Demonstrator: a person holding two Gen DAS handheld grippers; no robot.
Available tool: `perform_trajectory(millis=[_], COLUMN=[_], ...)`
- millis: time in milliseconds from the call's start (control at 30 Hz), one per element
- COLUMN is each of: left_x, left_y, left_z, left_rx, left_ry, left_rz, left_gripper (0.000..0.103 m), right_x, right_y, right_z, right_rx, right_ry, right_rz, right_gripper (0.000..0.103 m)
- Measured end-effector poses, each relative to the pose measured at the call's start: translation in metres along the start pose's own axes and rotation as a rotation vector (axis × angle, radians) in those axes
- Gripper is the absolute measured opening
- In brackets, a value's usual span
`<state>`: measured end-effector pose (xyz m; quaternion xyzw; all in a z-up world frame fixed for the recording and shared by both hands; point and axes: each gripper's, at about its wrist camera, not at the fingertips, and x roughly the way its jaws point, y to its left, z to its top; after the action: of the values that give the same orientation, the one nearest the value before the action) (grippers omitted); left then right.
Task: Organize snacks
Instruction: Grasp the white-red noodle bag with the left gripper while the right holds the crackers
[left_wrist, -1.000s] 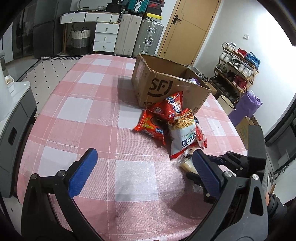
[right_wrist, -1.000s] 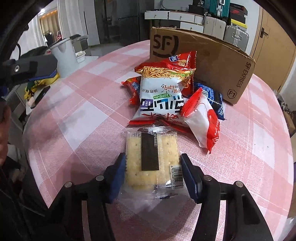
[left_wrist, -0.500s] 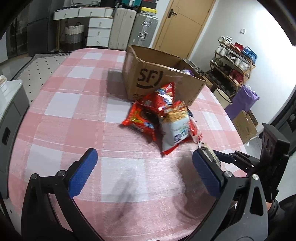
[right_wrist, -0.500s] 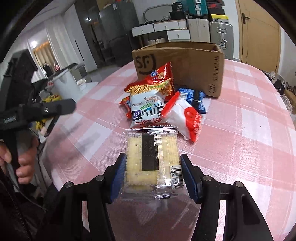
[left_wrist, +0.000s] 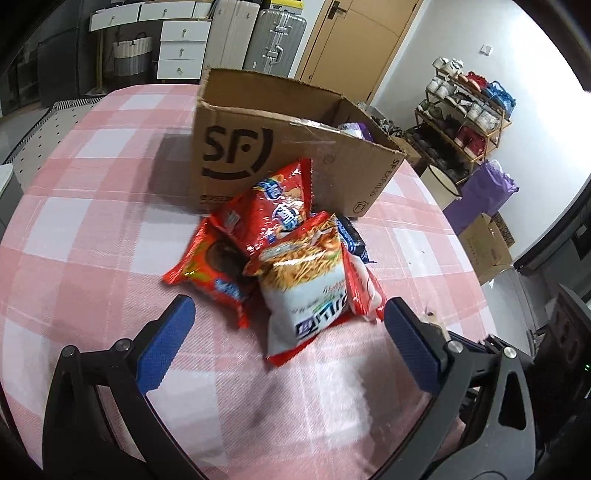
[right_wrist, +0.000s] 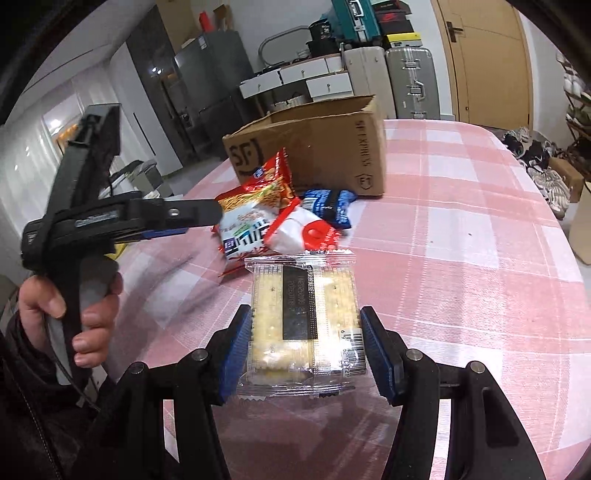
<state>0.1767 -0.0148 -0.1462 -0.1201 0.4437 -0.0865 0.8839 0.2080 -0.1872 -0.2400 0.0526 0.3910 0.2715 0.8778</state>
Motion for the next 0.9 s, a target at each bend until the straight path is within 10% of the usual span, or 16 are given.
perform_trajectory(millis=[567, 900], left_x=[0.059, 0.056], left_y=[-0.011, -0.022], left_z=[0.020, 0.015], left_rx=[-0.046, 0.016], left_ry=[0.025, 0.022], left_rz=[0.120, 0.055], left_gripper=[0.093, 0.036], right_x=[0.008, 0.003], right_y=[-0.020, -0.018], right_z=[-0.008, -0.007], right_rx=[0.020, 0.019], right_ry=[0.005, -0.007], right_rz=[0.018, 0.020], right_gripper=[0.059, 0.059])
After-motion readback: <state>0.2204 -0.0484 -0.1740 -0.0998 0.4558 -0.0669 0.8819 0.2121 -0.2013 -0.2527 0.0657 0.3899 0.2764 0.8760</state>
